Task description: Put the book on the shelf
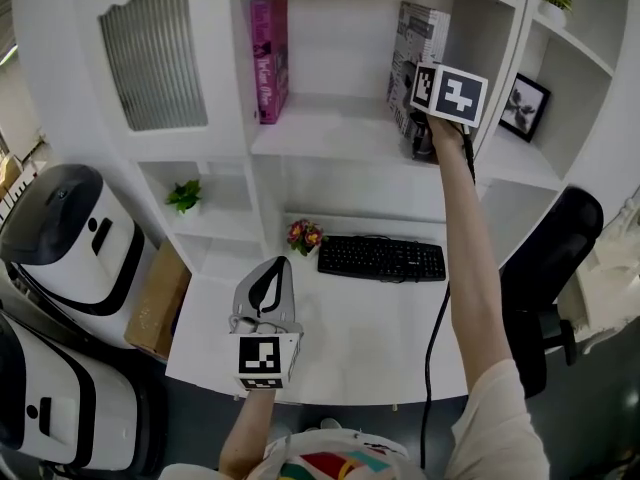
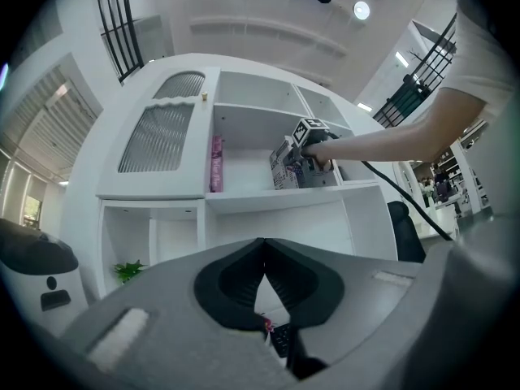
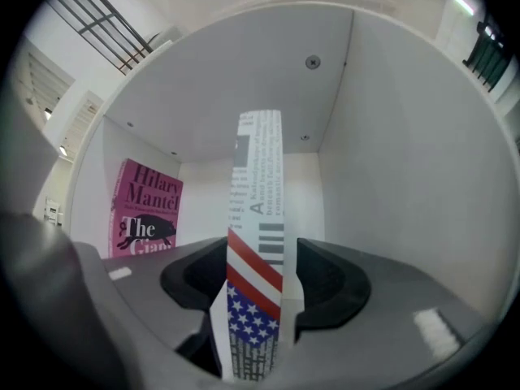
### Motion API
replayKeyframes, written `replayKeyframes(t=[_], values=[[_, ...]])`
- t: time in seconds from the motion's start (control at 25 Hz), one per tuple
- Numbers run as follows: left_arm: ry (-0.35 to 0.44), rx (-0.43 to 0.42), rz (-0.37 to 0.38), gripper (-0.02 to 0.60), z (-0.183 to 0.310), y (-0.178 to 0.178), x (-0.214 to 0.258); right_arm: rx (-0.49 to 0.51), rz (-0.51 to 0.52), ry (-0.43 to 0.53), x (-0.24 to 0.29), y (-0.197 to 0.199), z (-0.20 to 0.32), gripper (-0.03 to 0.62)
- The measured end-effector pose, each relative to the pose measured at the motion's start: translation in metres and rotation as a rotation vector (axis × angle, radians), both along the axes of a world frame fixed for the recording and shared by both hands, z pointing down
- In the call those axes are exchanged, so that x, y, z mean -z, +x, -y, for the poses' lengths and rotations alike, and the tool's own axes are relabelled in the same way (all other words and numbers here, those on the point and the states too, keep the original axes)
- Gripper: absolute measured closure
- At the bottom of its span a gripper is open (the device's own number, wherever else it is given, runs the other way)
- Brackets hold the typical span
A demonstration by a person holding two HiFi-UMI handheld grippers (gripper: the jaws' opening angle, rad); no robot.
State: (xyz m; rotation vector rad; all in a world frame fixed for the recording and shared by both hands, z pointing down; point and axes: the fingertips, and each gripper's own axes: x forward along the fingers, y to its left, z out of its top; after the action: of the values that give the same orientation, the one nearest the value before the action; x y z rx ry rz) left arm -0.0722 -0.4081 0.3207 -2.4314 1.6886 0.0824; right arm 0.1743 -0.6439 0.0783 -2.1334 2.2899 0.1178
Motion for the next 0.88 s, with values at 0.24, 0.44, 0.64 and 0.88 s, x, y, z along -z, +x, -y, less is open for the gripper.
replayKeyframes(t=[0.24,0.44,0.64,0.88], values=[[0.030,-0.018,-0.007,0.581,-0.010,0.008,0.013,0.060,-0.043,0.082,0.015,-0.014,-0.059,0.365],[0.049,-0.026,-0.027,0.581,-0.026,0.011,0.021,0.182,-0.050,0.230,0.019,-0.042,-0.144,0.454],[0.077,-0.029,-0.061,0.581,-0.034,0.014,0.029,0.198,-0.083,0.330,-0.011,-0.045,-0.215,0.570],[0.079,-0.018,-0.055,0.581,-0.040,0.018,0.020,0.158,-0.083,0.300,-0.106,-0.045,-0.264,0.592]])
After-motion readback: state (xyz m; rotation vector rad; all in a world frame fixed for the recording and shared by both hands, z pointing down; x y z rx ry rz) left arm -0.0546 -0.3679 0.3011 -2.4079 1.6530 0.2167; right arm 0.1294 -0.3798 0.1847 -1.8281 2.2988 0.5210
